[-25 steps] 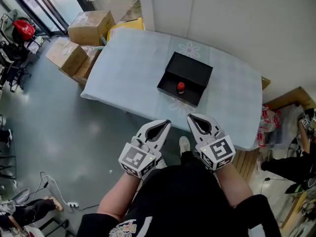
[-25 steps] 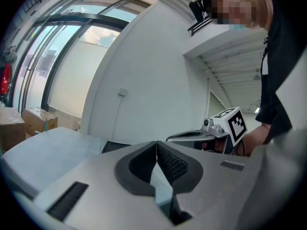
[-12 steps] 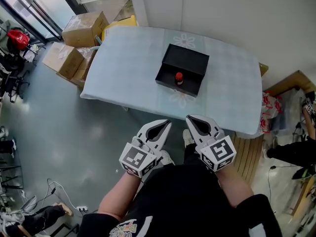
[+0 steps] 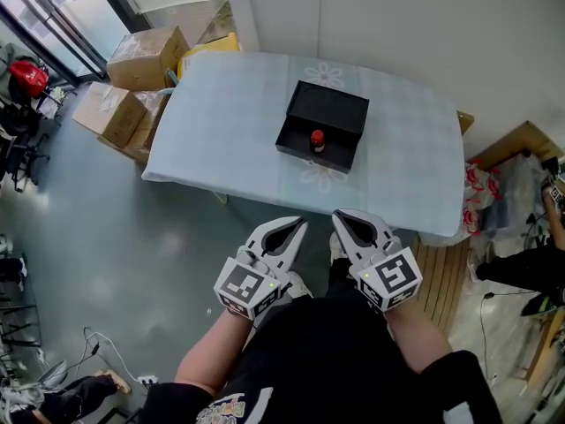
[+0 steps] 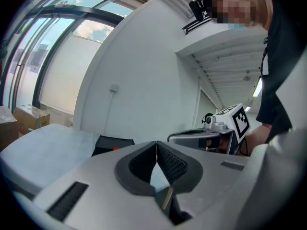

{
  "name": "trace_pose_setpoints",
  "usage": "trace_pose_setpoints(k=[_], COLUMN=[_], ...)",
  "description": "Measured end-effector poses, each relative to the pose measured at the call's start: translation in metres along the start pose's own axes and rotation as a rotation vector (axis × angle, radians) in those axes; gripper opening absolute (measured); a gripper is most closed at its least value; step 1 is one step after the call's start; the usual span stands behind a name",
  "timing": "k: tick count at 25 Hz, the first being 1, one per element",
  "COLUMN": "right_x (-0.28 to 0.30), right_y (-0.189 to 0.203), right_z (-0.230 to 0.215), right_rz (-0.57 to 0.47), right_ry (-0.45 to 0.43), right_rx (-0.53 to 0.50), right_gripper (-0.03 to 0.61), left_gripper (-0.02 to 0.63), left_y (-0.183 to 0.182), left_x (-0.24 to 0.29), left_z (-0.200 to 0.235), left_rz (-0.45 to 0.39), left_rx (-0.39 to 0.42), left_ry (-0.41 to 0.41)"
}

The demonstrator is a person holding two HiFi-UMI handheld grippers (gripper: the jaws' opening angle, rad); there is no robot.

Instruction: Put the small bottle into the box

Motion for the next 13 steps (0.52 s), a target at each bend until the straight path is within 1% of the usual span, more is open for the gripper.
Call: trace_pose_setpoints(k=[13], right_x=[0.010], right_y=[-0.003], right_z=[0.010], right_rz=[0.002], right_ry=[-0.013], right_rx=[-0.004], right_gripper=[0.009], left_gripper=[0.008], left_y=[0.001], left_x=[-0.014], left_z=[0.007], left_rz=[0.002], left_rx=[-0.006], left_ry=[-0.017])
Point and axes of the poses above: the fingertips, and each gripper's own axes: x forward along the fingers, z to its left, y out of its underside, the point moved 8 cm from there along -x, backward along the fingers, and after that the axes turned 10 degrees about -x, right-handed, at the moved point
